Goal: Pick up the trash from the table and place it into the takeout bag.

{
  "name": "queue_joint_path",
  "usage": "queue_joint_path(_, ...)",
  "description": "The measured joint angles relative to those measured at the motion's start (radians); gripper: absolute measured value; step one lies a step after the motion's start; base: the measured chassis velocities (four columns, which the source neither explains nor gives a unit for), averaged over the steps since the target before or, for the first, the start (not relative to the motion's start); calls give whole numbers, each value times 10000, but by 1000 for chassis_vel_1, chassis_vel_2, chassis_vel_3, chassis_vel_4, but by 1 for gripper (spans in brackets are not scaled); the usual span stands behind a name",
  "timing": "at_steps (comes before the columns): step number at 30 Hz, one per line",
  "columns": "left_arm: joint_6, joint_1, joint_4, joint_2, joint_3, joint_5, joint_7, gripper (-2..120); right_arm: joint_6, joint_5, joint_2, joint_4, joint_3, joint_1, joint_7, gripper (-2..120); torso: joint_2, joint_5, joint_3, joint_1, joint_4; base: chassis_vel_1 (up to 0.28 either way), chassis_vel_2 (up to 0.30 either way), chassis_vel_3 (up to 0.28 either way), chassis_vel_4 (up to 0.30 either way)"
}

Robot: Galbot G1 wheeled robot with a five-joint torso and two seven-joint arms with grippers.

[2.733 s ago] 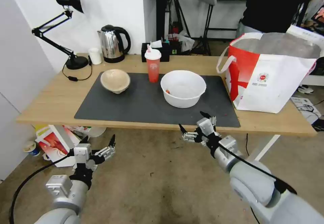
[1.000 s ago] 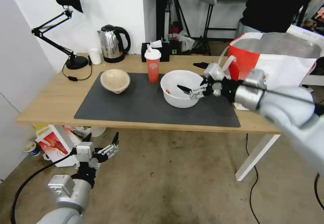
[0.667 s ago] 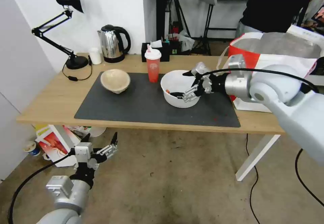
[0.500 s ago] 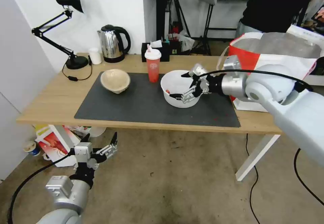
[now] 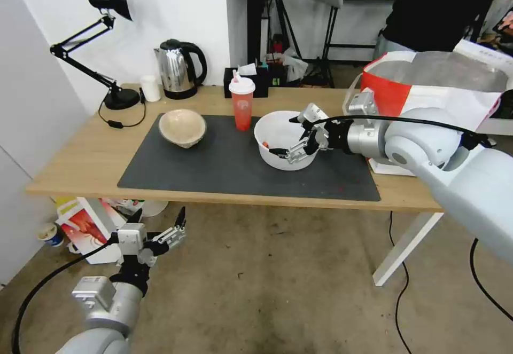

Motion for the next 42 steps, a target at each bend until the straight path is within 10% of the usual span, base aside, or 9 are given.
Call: queue_joint_path(42, 332, -250, 186, 40, 252, -187, -27, 100, 31, -1036, 1793, -2771, -2189, 1448, -288, 100, 0, 0, 1, 1, -1, 0, 0, 0, 0)
